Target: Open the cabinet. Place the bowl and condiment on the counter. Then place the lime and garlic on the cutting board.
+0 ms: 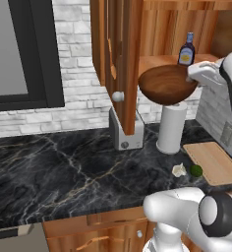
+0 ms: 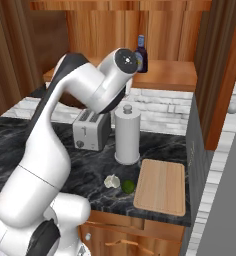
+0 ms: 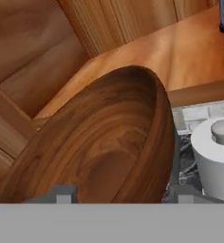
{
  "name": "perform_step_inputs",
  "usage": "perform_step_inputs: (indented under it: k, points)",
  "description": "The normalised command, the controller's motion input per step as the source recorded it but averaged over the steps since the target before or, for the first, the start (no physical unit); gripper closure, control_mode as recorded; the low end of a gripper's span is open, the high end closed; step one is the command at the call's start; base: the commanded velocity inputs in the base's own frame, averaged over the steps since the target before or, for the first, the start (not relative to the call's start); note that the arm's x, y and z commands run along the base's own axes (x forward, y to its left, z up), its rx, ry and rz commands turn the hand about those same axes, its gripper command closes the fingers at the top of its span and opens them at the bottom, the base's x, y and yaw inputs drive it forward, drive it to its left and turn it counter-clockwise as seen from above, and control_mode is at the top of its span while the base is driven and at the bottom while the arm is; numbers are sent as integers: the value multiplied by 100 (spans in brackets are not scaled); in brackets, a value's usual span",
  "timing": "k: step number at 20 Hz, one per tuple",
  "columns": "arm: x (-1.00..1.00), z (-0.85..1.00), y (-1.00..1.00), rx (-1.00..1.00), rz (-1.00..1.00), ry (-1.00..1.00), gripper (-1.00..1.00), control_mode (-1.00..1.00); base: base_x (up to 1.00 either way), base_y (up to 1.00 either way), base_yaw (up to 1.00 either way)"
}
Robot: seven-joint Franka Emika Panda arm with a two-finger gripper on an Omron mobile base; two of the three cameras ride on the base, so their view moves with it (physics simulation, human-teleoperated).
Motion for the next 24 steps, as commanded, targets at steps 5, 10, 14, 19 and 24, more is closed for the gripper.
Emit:
perform_step_inputs:
  k: [5,10,14,19,24]
  points:
    - [0,-53,16,-11,8,17,100,-100,0,0,0]
    - [-1,-58,17,-17,9,20,100,-100,0,0,0]
    - [-1,-15,10,-9,7,14,100,-100,0,0,0]
    - [-14,-1,0,2,3,0,100,-100,0,0,0]
    - [-25,-28,19,2,7,1,100,-100,0,0,0]
